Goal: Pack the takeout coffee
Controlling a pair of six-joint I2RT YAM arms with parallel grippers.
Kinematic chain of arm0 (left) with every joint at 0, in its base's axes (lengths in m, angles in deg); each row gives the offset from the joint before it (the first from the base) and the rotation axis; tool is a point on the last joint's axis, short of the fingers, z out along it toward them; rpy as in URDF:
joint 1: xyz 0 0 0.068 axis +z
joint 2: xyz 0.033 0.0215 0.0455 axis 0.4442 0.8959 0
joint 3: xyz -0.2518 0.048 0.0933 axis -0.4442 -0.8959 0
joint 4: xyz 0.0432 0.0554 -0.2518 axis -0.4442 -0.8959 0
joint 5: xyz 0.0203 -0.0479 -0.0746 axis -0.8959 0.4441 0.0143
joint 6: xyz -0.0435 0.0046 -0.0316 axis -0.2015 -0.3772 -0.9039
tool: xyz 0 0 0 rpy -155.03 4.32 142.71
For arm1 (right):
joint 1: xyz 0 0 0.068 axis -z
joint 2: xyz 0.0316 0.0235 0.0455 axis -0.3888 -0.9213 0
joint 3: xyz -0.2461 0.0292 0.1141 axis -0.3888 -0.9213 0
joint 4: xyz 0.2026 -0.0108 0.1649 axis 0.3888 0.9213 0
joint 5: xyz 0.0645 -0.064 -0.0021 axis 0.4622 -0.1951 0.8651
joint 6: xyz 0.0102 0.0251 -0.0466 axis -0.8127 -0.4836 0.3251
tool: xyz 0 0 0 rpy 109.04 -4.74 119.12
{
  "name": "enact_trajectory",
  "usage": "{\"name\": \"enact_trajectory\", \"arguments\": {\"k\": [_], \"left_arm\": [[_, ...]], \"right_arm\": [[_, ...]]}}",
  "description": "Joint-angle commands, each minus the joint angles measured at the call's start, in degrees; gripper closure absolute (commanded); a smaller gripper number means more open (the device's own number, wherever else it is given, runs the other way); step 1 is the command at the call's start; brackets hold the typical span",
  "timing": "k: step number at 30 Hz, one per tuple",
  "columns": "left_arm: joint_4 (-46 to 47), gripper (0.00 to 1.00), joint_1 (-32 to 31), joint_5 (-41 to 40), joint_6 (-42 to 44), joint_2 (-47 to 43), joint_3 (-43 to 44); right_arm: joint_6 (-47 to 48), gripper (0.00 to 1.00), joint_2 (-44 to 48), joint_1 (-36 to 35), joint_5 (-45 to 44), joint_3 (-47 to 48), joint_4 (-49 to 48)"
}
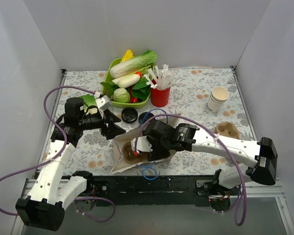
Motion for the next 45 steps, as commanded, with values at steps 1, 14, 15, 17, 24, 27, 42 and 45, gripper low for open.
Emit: {"name": "enact_trajectory", "arguments": {"k": [1,14,15,17,24,27,42,45], "left_arm": [[4.1,0.31,0.0,-3.5,-4.5,0.5,1.2],[15.4,0.26,0.2,-11.3,-21.6,4.0,7.4],[15.5,0.26,0.3,-11.9,-21.8,4.3,7.9],[15.5,0.26,0.7,-12.5,-22.0,4.7,9.3],[13.6,0.25,1.6,-14.0,-19.5,5.7,11.8],[13.0,0.24,1.9,-14.1,-19.1,5.8,12.4],[10.4,0.24,1.9,-13.1,-17.7,6.9,13.2],[9.2,0.24,2.0,-12.8,-17.2,6.7,13.8]], "right_arm": [[1.9,0.99,-1.6,1.8,6.0,5.1,3.7],[10.1,0.99,-8.9,7.8,15.2,14.8,11.8],[10.9,0.99,-9.5,8.3,15.7,15.3,12.1],[12.9,0.99,-10.2,9.6,16.5,16.3,12.5],[15.9,0.99,-14.5,12.7,21.2,20.4,15.3],[16.4,0.99,-15.5,13.7,22.0,20.6,14.8],[16.3,0.99,-15.7,14.1,24.2,14.8,11.4],[16.3,0.99,-15.4,14.1,24.2,13.7,10.7]]}}
